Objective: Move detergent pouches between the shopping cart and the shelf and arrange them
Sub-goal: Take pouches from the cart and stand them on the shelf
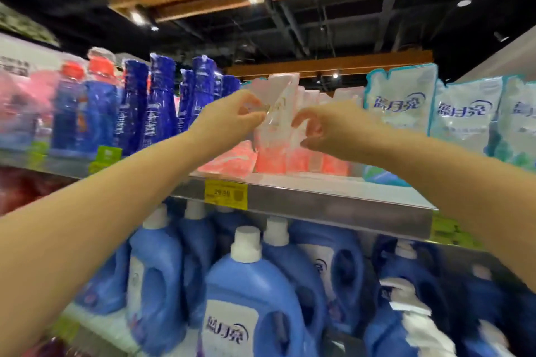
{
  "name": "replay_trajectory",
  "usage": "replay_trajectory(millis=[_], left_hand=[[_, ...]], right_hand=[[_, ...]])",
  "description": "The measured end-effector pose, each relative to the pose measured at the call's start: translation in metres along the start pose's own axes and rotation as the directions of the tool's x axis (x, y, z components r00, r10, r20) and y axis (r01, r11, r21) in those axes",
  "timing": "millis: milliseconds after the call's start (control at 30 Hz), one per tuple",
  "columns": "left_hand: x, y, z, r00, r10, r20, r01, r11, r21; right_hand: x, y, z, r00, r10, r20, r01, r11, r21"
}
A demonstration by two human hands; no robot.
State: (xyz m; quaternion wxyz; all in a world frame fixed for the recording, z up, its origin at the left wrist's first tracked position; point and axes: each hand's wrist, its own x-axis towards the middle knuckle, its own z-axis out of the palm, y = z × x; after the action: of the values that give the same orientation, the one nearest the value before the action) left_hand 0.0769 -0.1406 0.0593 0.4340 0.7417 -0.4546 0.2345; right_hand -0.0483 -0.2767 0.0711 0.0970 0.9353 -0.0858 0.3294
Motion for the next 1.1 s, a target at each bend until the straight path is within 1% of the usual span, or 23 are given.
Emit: replay_trajectory(millis=[67,133,200,267,300,333,367,400,433,500,533,567,600,633,667,700,733,800,833,900,967,1033,1100], left_hand=[[0.006,-0.023,-0.009,0.991,-0.134,0.017,0.13,0.981,0.143],[0.009,-0.046,-0.014,0.967,-0.248,0.056,0.222,0.932,0.286],[0.012,-0.068,-0.017,0.936,-0.331,0.118,0.269,0.891,0.365],[0.018,-0.087,-0.017,0.899,-0.367,0.238,0.264,0.889,0.375],[0.022,-0.095,-0.016,0.881,-0.373,0.29,0.272,0.902,0.334],[0.023,-0.098,-0.016,0.866,-0.386,0.317,0.312,0.914,0.26],[0.025,-0.1,-0.015,0.863,-0.386,0.325,0.358,0.922,0.146],[0.028,-0.101,-0.016,0.87,-0.378,0.315,0.389,0.921,0.032],[0.031,-0.102,-0.016,0.882,-0.363,0.301,0.403,0.911,-0.082],[0.036,-0.102,-0.02,0.89,-0.346,0.295,0.418,0.879,-0.228],[0.037,-0.101,-0.022,0.903,-0.33,0.274,0.393,0.893,-0.221],[0.039,-0.099,-0.024,0.924,-0.319,0.212,0.364,0.904,-0.224],[0.04,-0.099,-0.027,0.958,-0.266,0.11,0.285,0.926,-0.248],[0.041,-0.097,-0.03,0.98,-0.195,0.034,0.195,0.917,-0.347],[0.04,-0.092,-0.036,0.99,-0.144,-0.004,0.124,0.863,-0.49],[0.037,-0.086,-0.041,0.992,-0.11,-0.064,0.051,0.804,-0.593],[0.036,-0.084,-0.045,0.987,-0.108,-0.119,-0.001,0.735,-0.678],[0.037,-0.082,-0.044,0.99,-0.027,-0.135,-0.079,0.693,-0.717],[0.038,-0.083,-0.04,0.993,0.018,-0.115,-0.095,0.701,-0.706],[0.04,-0.078,-0.03,0.998,0.049,-0.03,-0.057,0.728,-0.683],[0.041,-0.063,-0.018,0.995,0.088,0.054,-0.024,0.706,-0.708],[0.04,-0.037,-0.01,0.987,0.151,0.058,-0.056,0.652,-0.756],[0.035,-0.007,-0.01,0.985,0.173,-0.001,-0.109,0.62,-0.777]], right_hand=[[0.022,-0.007,0.018,0.989,-0.104,0.108,0.112,0.991,-0.072],[0.043,-0.018,0.041,0.957,-0.195,0.216,0.229,0.962,-0.147],[0.064,-0.031,0.062,0.92,-0.261,0.292,0.318,0.933,-0.17],[0.08,-0.042,0.078,0.886,-0.334,0.321,0.41,0.889,-0.206],[0.087,-0.045,0.083,0.863,-0.379,0.333,0.464,0.855,-0.23],[0.093,-0.045,0.088,0.838,-0.425,0.342,0.515,0.823,-0.239],[0.097,-0.045,0.09,0.816,-0.461,0.349,0.551,0.804,-0.225],[0.099,-0.044,0.09,0.805,-0.481,0.346,0.563,0.804,-0.191],[0.1,-0.042,0.089,0.812,-0.477,0.337,0.547,0.823,-0.152],[0.097,-0.041,0.085,0.861,-0.408,0.304,0.448,0.891,-0.073],[0.094,-0.041,0.082,0.896,-0.357,0.264,0.375,0.927,-0.019],[0.092,-0.044,0.078,0.931,-0.302,0.204,0.295,0.953,0.065],[0.091,-0.046,0.074,0.964,-0.235,0.122,0.214,0.963,0.164],[0.092,-0.05,0.069,0.988,-0.152,0.022,0.141,0.954,0.265],[0.095,-0.052,0.064,0.997,-0.047,-0.066,0.068,0.932,0.355],[0.097,-0.054,0.057,0.989,0.065,-0.134,0.0,0.897,0.441],[0.099,-0.055,0.049,0.967,0.175,-0.186,-0.056,0.857,0.511],[0.1,-0.054,0.032,0.899,0.34,-0.275,-0.123,0.8,0.587],[0.099,-0.054,0.024,0.863,0.39,-0.321,-0.145,0.801,0.581],[0.095,-0.057,0.004,0.808,0.423,-0.411,-0.175,0.838,0.517],[0.088,-0.064,-0.022,0.781,0.424,-0.458,-0.193,0.862,0.469],[0.078,-0.071,-0.049,0.755,0.431,-0.495,-0.216,0.876,0.432],[0.064,-0.075,-0.075,0.718,0.453,-0.529,-0.23,0.871,0.433]])
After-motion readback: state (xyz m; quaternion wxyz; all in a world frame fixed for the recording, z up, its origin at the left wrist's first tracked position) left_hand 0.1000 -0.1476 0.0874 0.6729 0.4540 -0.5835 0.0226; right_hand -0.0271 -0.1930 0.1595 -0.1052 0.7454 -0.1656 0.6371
